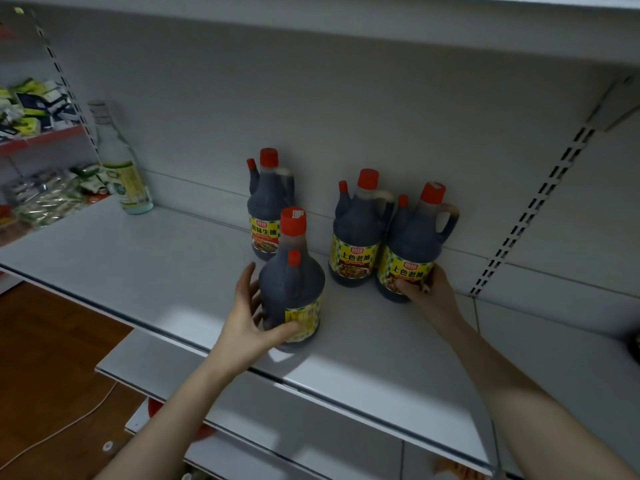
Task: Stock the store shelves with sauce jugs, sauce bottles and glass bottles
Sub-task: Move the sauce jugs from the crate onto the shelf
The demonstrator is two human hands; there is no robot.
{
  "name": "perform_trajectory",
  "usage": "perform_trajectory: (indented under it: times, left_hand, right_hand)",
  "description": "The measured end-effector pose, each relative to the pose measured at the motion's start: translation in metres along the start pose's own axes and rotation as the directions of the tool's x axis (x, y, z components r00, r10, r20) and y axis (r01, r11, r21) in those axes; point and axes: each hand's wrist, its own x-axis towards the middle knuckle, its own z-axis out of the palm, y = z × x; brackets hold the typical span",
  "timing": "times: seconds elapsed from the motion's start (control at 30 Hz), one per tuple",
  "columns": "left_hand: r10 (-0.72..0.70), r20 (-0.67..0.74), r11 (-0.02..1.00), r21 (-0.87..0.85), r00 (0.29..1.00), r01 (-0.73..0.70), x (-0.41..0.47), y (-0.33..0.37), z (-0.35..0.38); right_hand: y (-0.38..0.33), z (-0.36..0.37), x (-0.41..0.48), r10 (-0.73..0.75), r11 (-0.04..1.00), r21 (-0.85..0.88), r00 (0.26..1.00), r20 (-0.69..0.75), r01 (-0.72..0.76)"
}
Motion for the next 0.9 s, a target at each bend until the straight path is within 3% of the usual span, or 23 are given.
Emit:
perform_trajectory:
  times: [0.07,0.1,0.17,0.23,0.43,0.63,0.7,0.8,0.9]
  left_hand:
    - [-0.045,0.091,0.997,0.074,0.995,0.038,0.001,-0.008,-0.008]
    - [-0.058,0.120,0.993,0.113,0.991,0.045,0.002,-0.010,-0.009]
    - [-0.085,0.100,0.988,0.134,0.991,0.071,0.005,-0.012,-0.007]
    - [-0.080,0.015,0.986,0.148,0.997,0.077,0.009,-0.013,0.002]
    - [-0.017,-0.159,0.957,0.284,0.987,0.062,0.025,-0.026,0.046]
    - [0.018,-0.215,0.987,0.160,0.977,0.017,0.045,-0.019,0.082]
    - [0.010,-0.180,0.993,0.117,0.984,0.011,0.048,-0.018,0.081]
    - [-0.057,0.022,0.988,0.146,0.998,0.054,0.055,-0.017,0.062]
    - [-0.081,0.122,0.946,0.323,0.989,0.037,0.066,-0.018,0.040]
  right_hand:
    - [0.002,-0.001,-0.015,-0.005,0.997,-0.078,1.000,0.031,0.007]
    - [0.007,-0.002,-0.023,0.009,0.980,-0.197,0.999,0.052,0.001]
    - [0.018,-0.006,-0.042,0.139,0.816,-0.576,0.985,0.098,-0.058]
    - [0.030,-0.009,-0.055,0.215,0.617,-0.785,0.971,0.103,-0.054]
    - [0.030,-0.006,-0.067,0.186,0.569,-0.822,0.978,0.093,-0.030]
    - [0.031,-0.007,-0.067,0.140,0.584,-0.812,0.987,0.078,-0.019]
    - [0.031,-0.007,-0.068,0.140,0.586,-0.810,0.987,0.078,-0.019]
    - [0.032,-0.007,-0.067,0.147,0.581,-0.813,0.987,0.066,-0.032]
    - [0.034,-0.007,-0.066,0.157,0.574,-0.818,0.985,0.065,-0.038]
